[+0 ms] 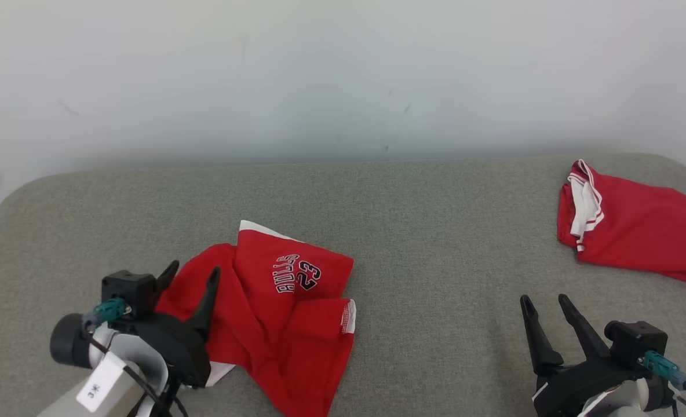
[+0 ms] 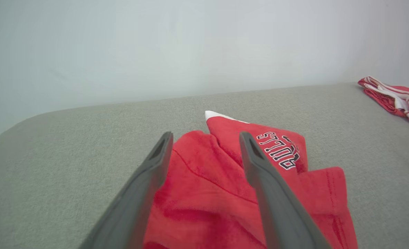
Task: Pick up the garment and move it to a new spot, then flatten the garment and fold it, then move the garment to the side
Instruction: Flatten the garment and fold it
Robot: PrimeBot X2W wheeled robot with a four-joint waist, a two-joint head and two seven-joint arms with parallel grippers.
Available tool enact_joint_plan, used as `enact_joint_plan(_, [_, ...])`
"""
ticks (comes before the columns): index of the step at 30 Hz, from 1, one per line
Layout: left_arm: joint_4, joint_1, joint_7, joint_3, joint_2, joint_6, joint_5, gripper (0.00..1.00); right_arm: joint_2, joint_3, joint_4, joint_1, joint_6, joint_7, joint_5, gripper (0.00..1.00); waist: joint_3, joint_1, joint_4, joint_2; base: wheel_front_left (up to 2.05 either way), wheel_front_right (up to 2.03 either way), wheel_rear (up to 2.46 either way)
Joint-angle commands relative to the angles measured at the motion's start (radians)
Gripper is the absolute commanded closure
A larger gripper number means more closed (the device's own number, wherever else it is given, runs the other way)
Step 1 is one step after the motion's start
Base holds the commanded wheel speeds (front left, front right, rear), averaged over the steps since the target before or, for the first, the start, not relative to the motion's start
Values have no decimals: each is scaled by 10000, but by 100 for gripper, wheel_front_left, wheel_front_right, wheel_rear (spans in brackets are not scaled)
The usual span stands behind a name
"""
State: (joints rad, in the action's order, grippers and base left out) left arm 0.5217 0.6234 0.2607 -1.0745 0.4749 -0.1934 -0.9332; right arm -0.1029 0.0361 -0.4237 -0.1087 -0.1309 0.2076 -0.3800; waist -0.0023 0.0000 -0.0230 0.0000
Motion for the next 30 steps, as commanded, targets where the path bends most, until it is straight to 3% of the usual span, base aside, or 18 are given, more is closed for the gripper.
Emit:
enact_joint_plan(1, [-203,-200,60,70,-34,38,247,0,-48,-10,26,-82,5,-4,13,0,-8,0,-70,0,0,0,0])
enact_joint_plan(7, [-765,-324,-285,-646,-311,427,718,0,-60,-81,38,-15,5,-14,-2,0,-18,0,-263,0,0,0,0])
enact_joint_plan(25, [-1489,-1567,-1458,-1457,34,55,487,0,-1,-205,-27,108,5,63,26,0,-42,0,-297,0,0,0,0])
enact_joint_plan(30, [-1469,-1886,-1504,-1398,-167,310,39,0,-28,-140,-34,37,5,-4,7,0,-43,0,-208,0,0,0,0])
